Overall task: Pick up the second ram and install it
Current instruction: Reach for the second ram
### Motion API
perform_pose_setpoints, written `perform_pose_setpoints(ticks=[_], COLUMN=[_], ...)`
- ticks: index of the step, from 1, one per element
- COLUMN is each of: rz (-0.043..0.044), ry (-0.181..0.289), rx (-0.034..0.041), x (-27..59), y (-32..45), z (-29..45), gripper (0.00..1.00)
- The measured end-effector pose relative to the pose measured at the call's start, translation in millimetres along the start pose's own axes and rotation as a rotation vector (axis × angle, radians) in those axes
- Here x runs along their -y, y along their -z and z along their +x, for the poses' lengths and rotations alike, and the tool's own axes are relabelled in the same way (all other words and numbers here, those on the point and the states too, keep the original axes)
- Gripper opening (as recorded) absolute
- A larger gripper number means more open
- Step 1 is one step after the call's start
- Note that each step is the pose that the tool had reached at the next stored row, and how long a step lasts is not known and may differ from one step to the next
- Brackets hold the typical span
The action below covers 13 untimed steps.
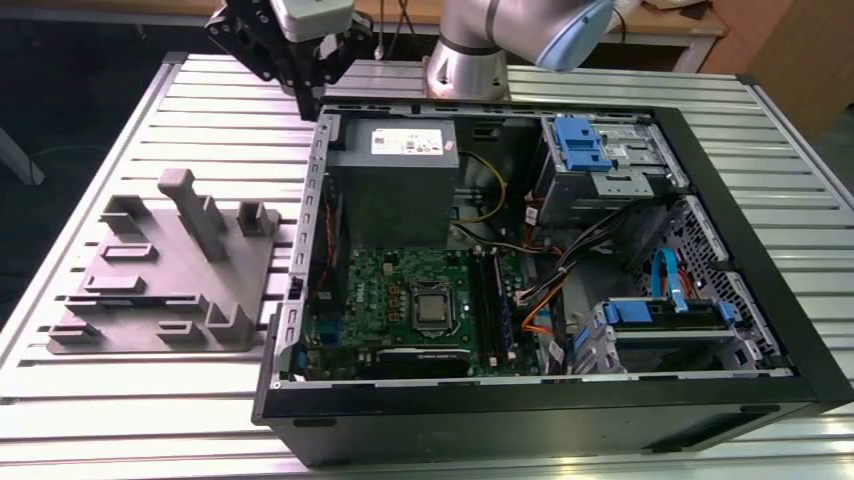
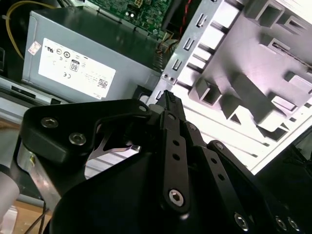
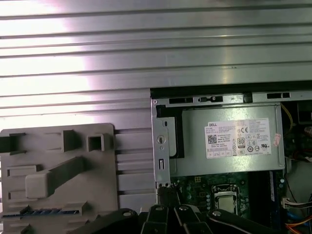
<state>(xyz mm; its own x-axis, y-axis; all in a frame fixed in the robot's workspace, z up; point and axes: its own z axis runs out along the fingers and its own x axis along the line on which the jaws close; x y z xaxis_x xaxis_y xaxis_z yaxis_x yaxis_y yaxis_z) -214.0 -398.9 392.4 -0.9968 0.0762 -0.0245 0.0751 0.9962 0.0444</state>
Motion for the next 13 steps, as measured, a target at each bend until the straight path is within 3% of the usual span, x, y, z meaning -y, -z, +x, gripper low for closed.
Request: perform_pose_setpoints(ticks=[13], rz=[0.0001], ry=[0.0], rx=[-0.0001], x=[1.5], y=[-0.6], z=[18.9], gripper=[0.07])
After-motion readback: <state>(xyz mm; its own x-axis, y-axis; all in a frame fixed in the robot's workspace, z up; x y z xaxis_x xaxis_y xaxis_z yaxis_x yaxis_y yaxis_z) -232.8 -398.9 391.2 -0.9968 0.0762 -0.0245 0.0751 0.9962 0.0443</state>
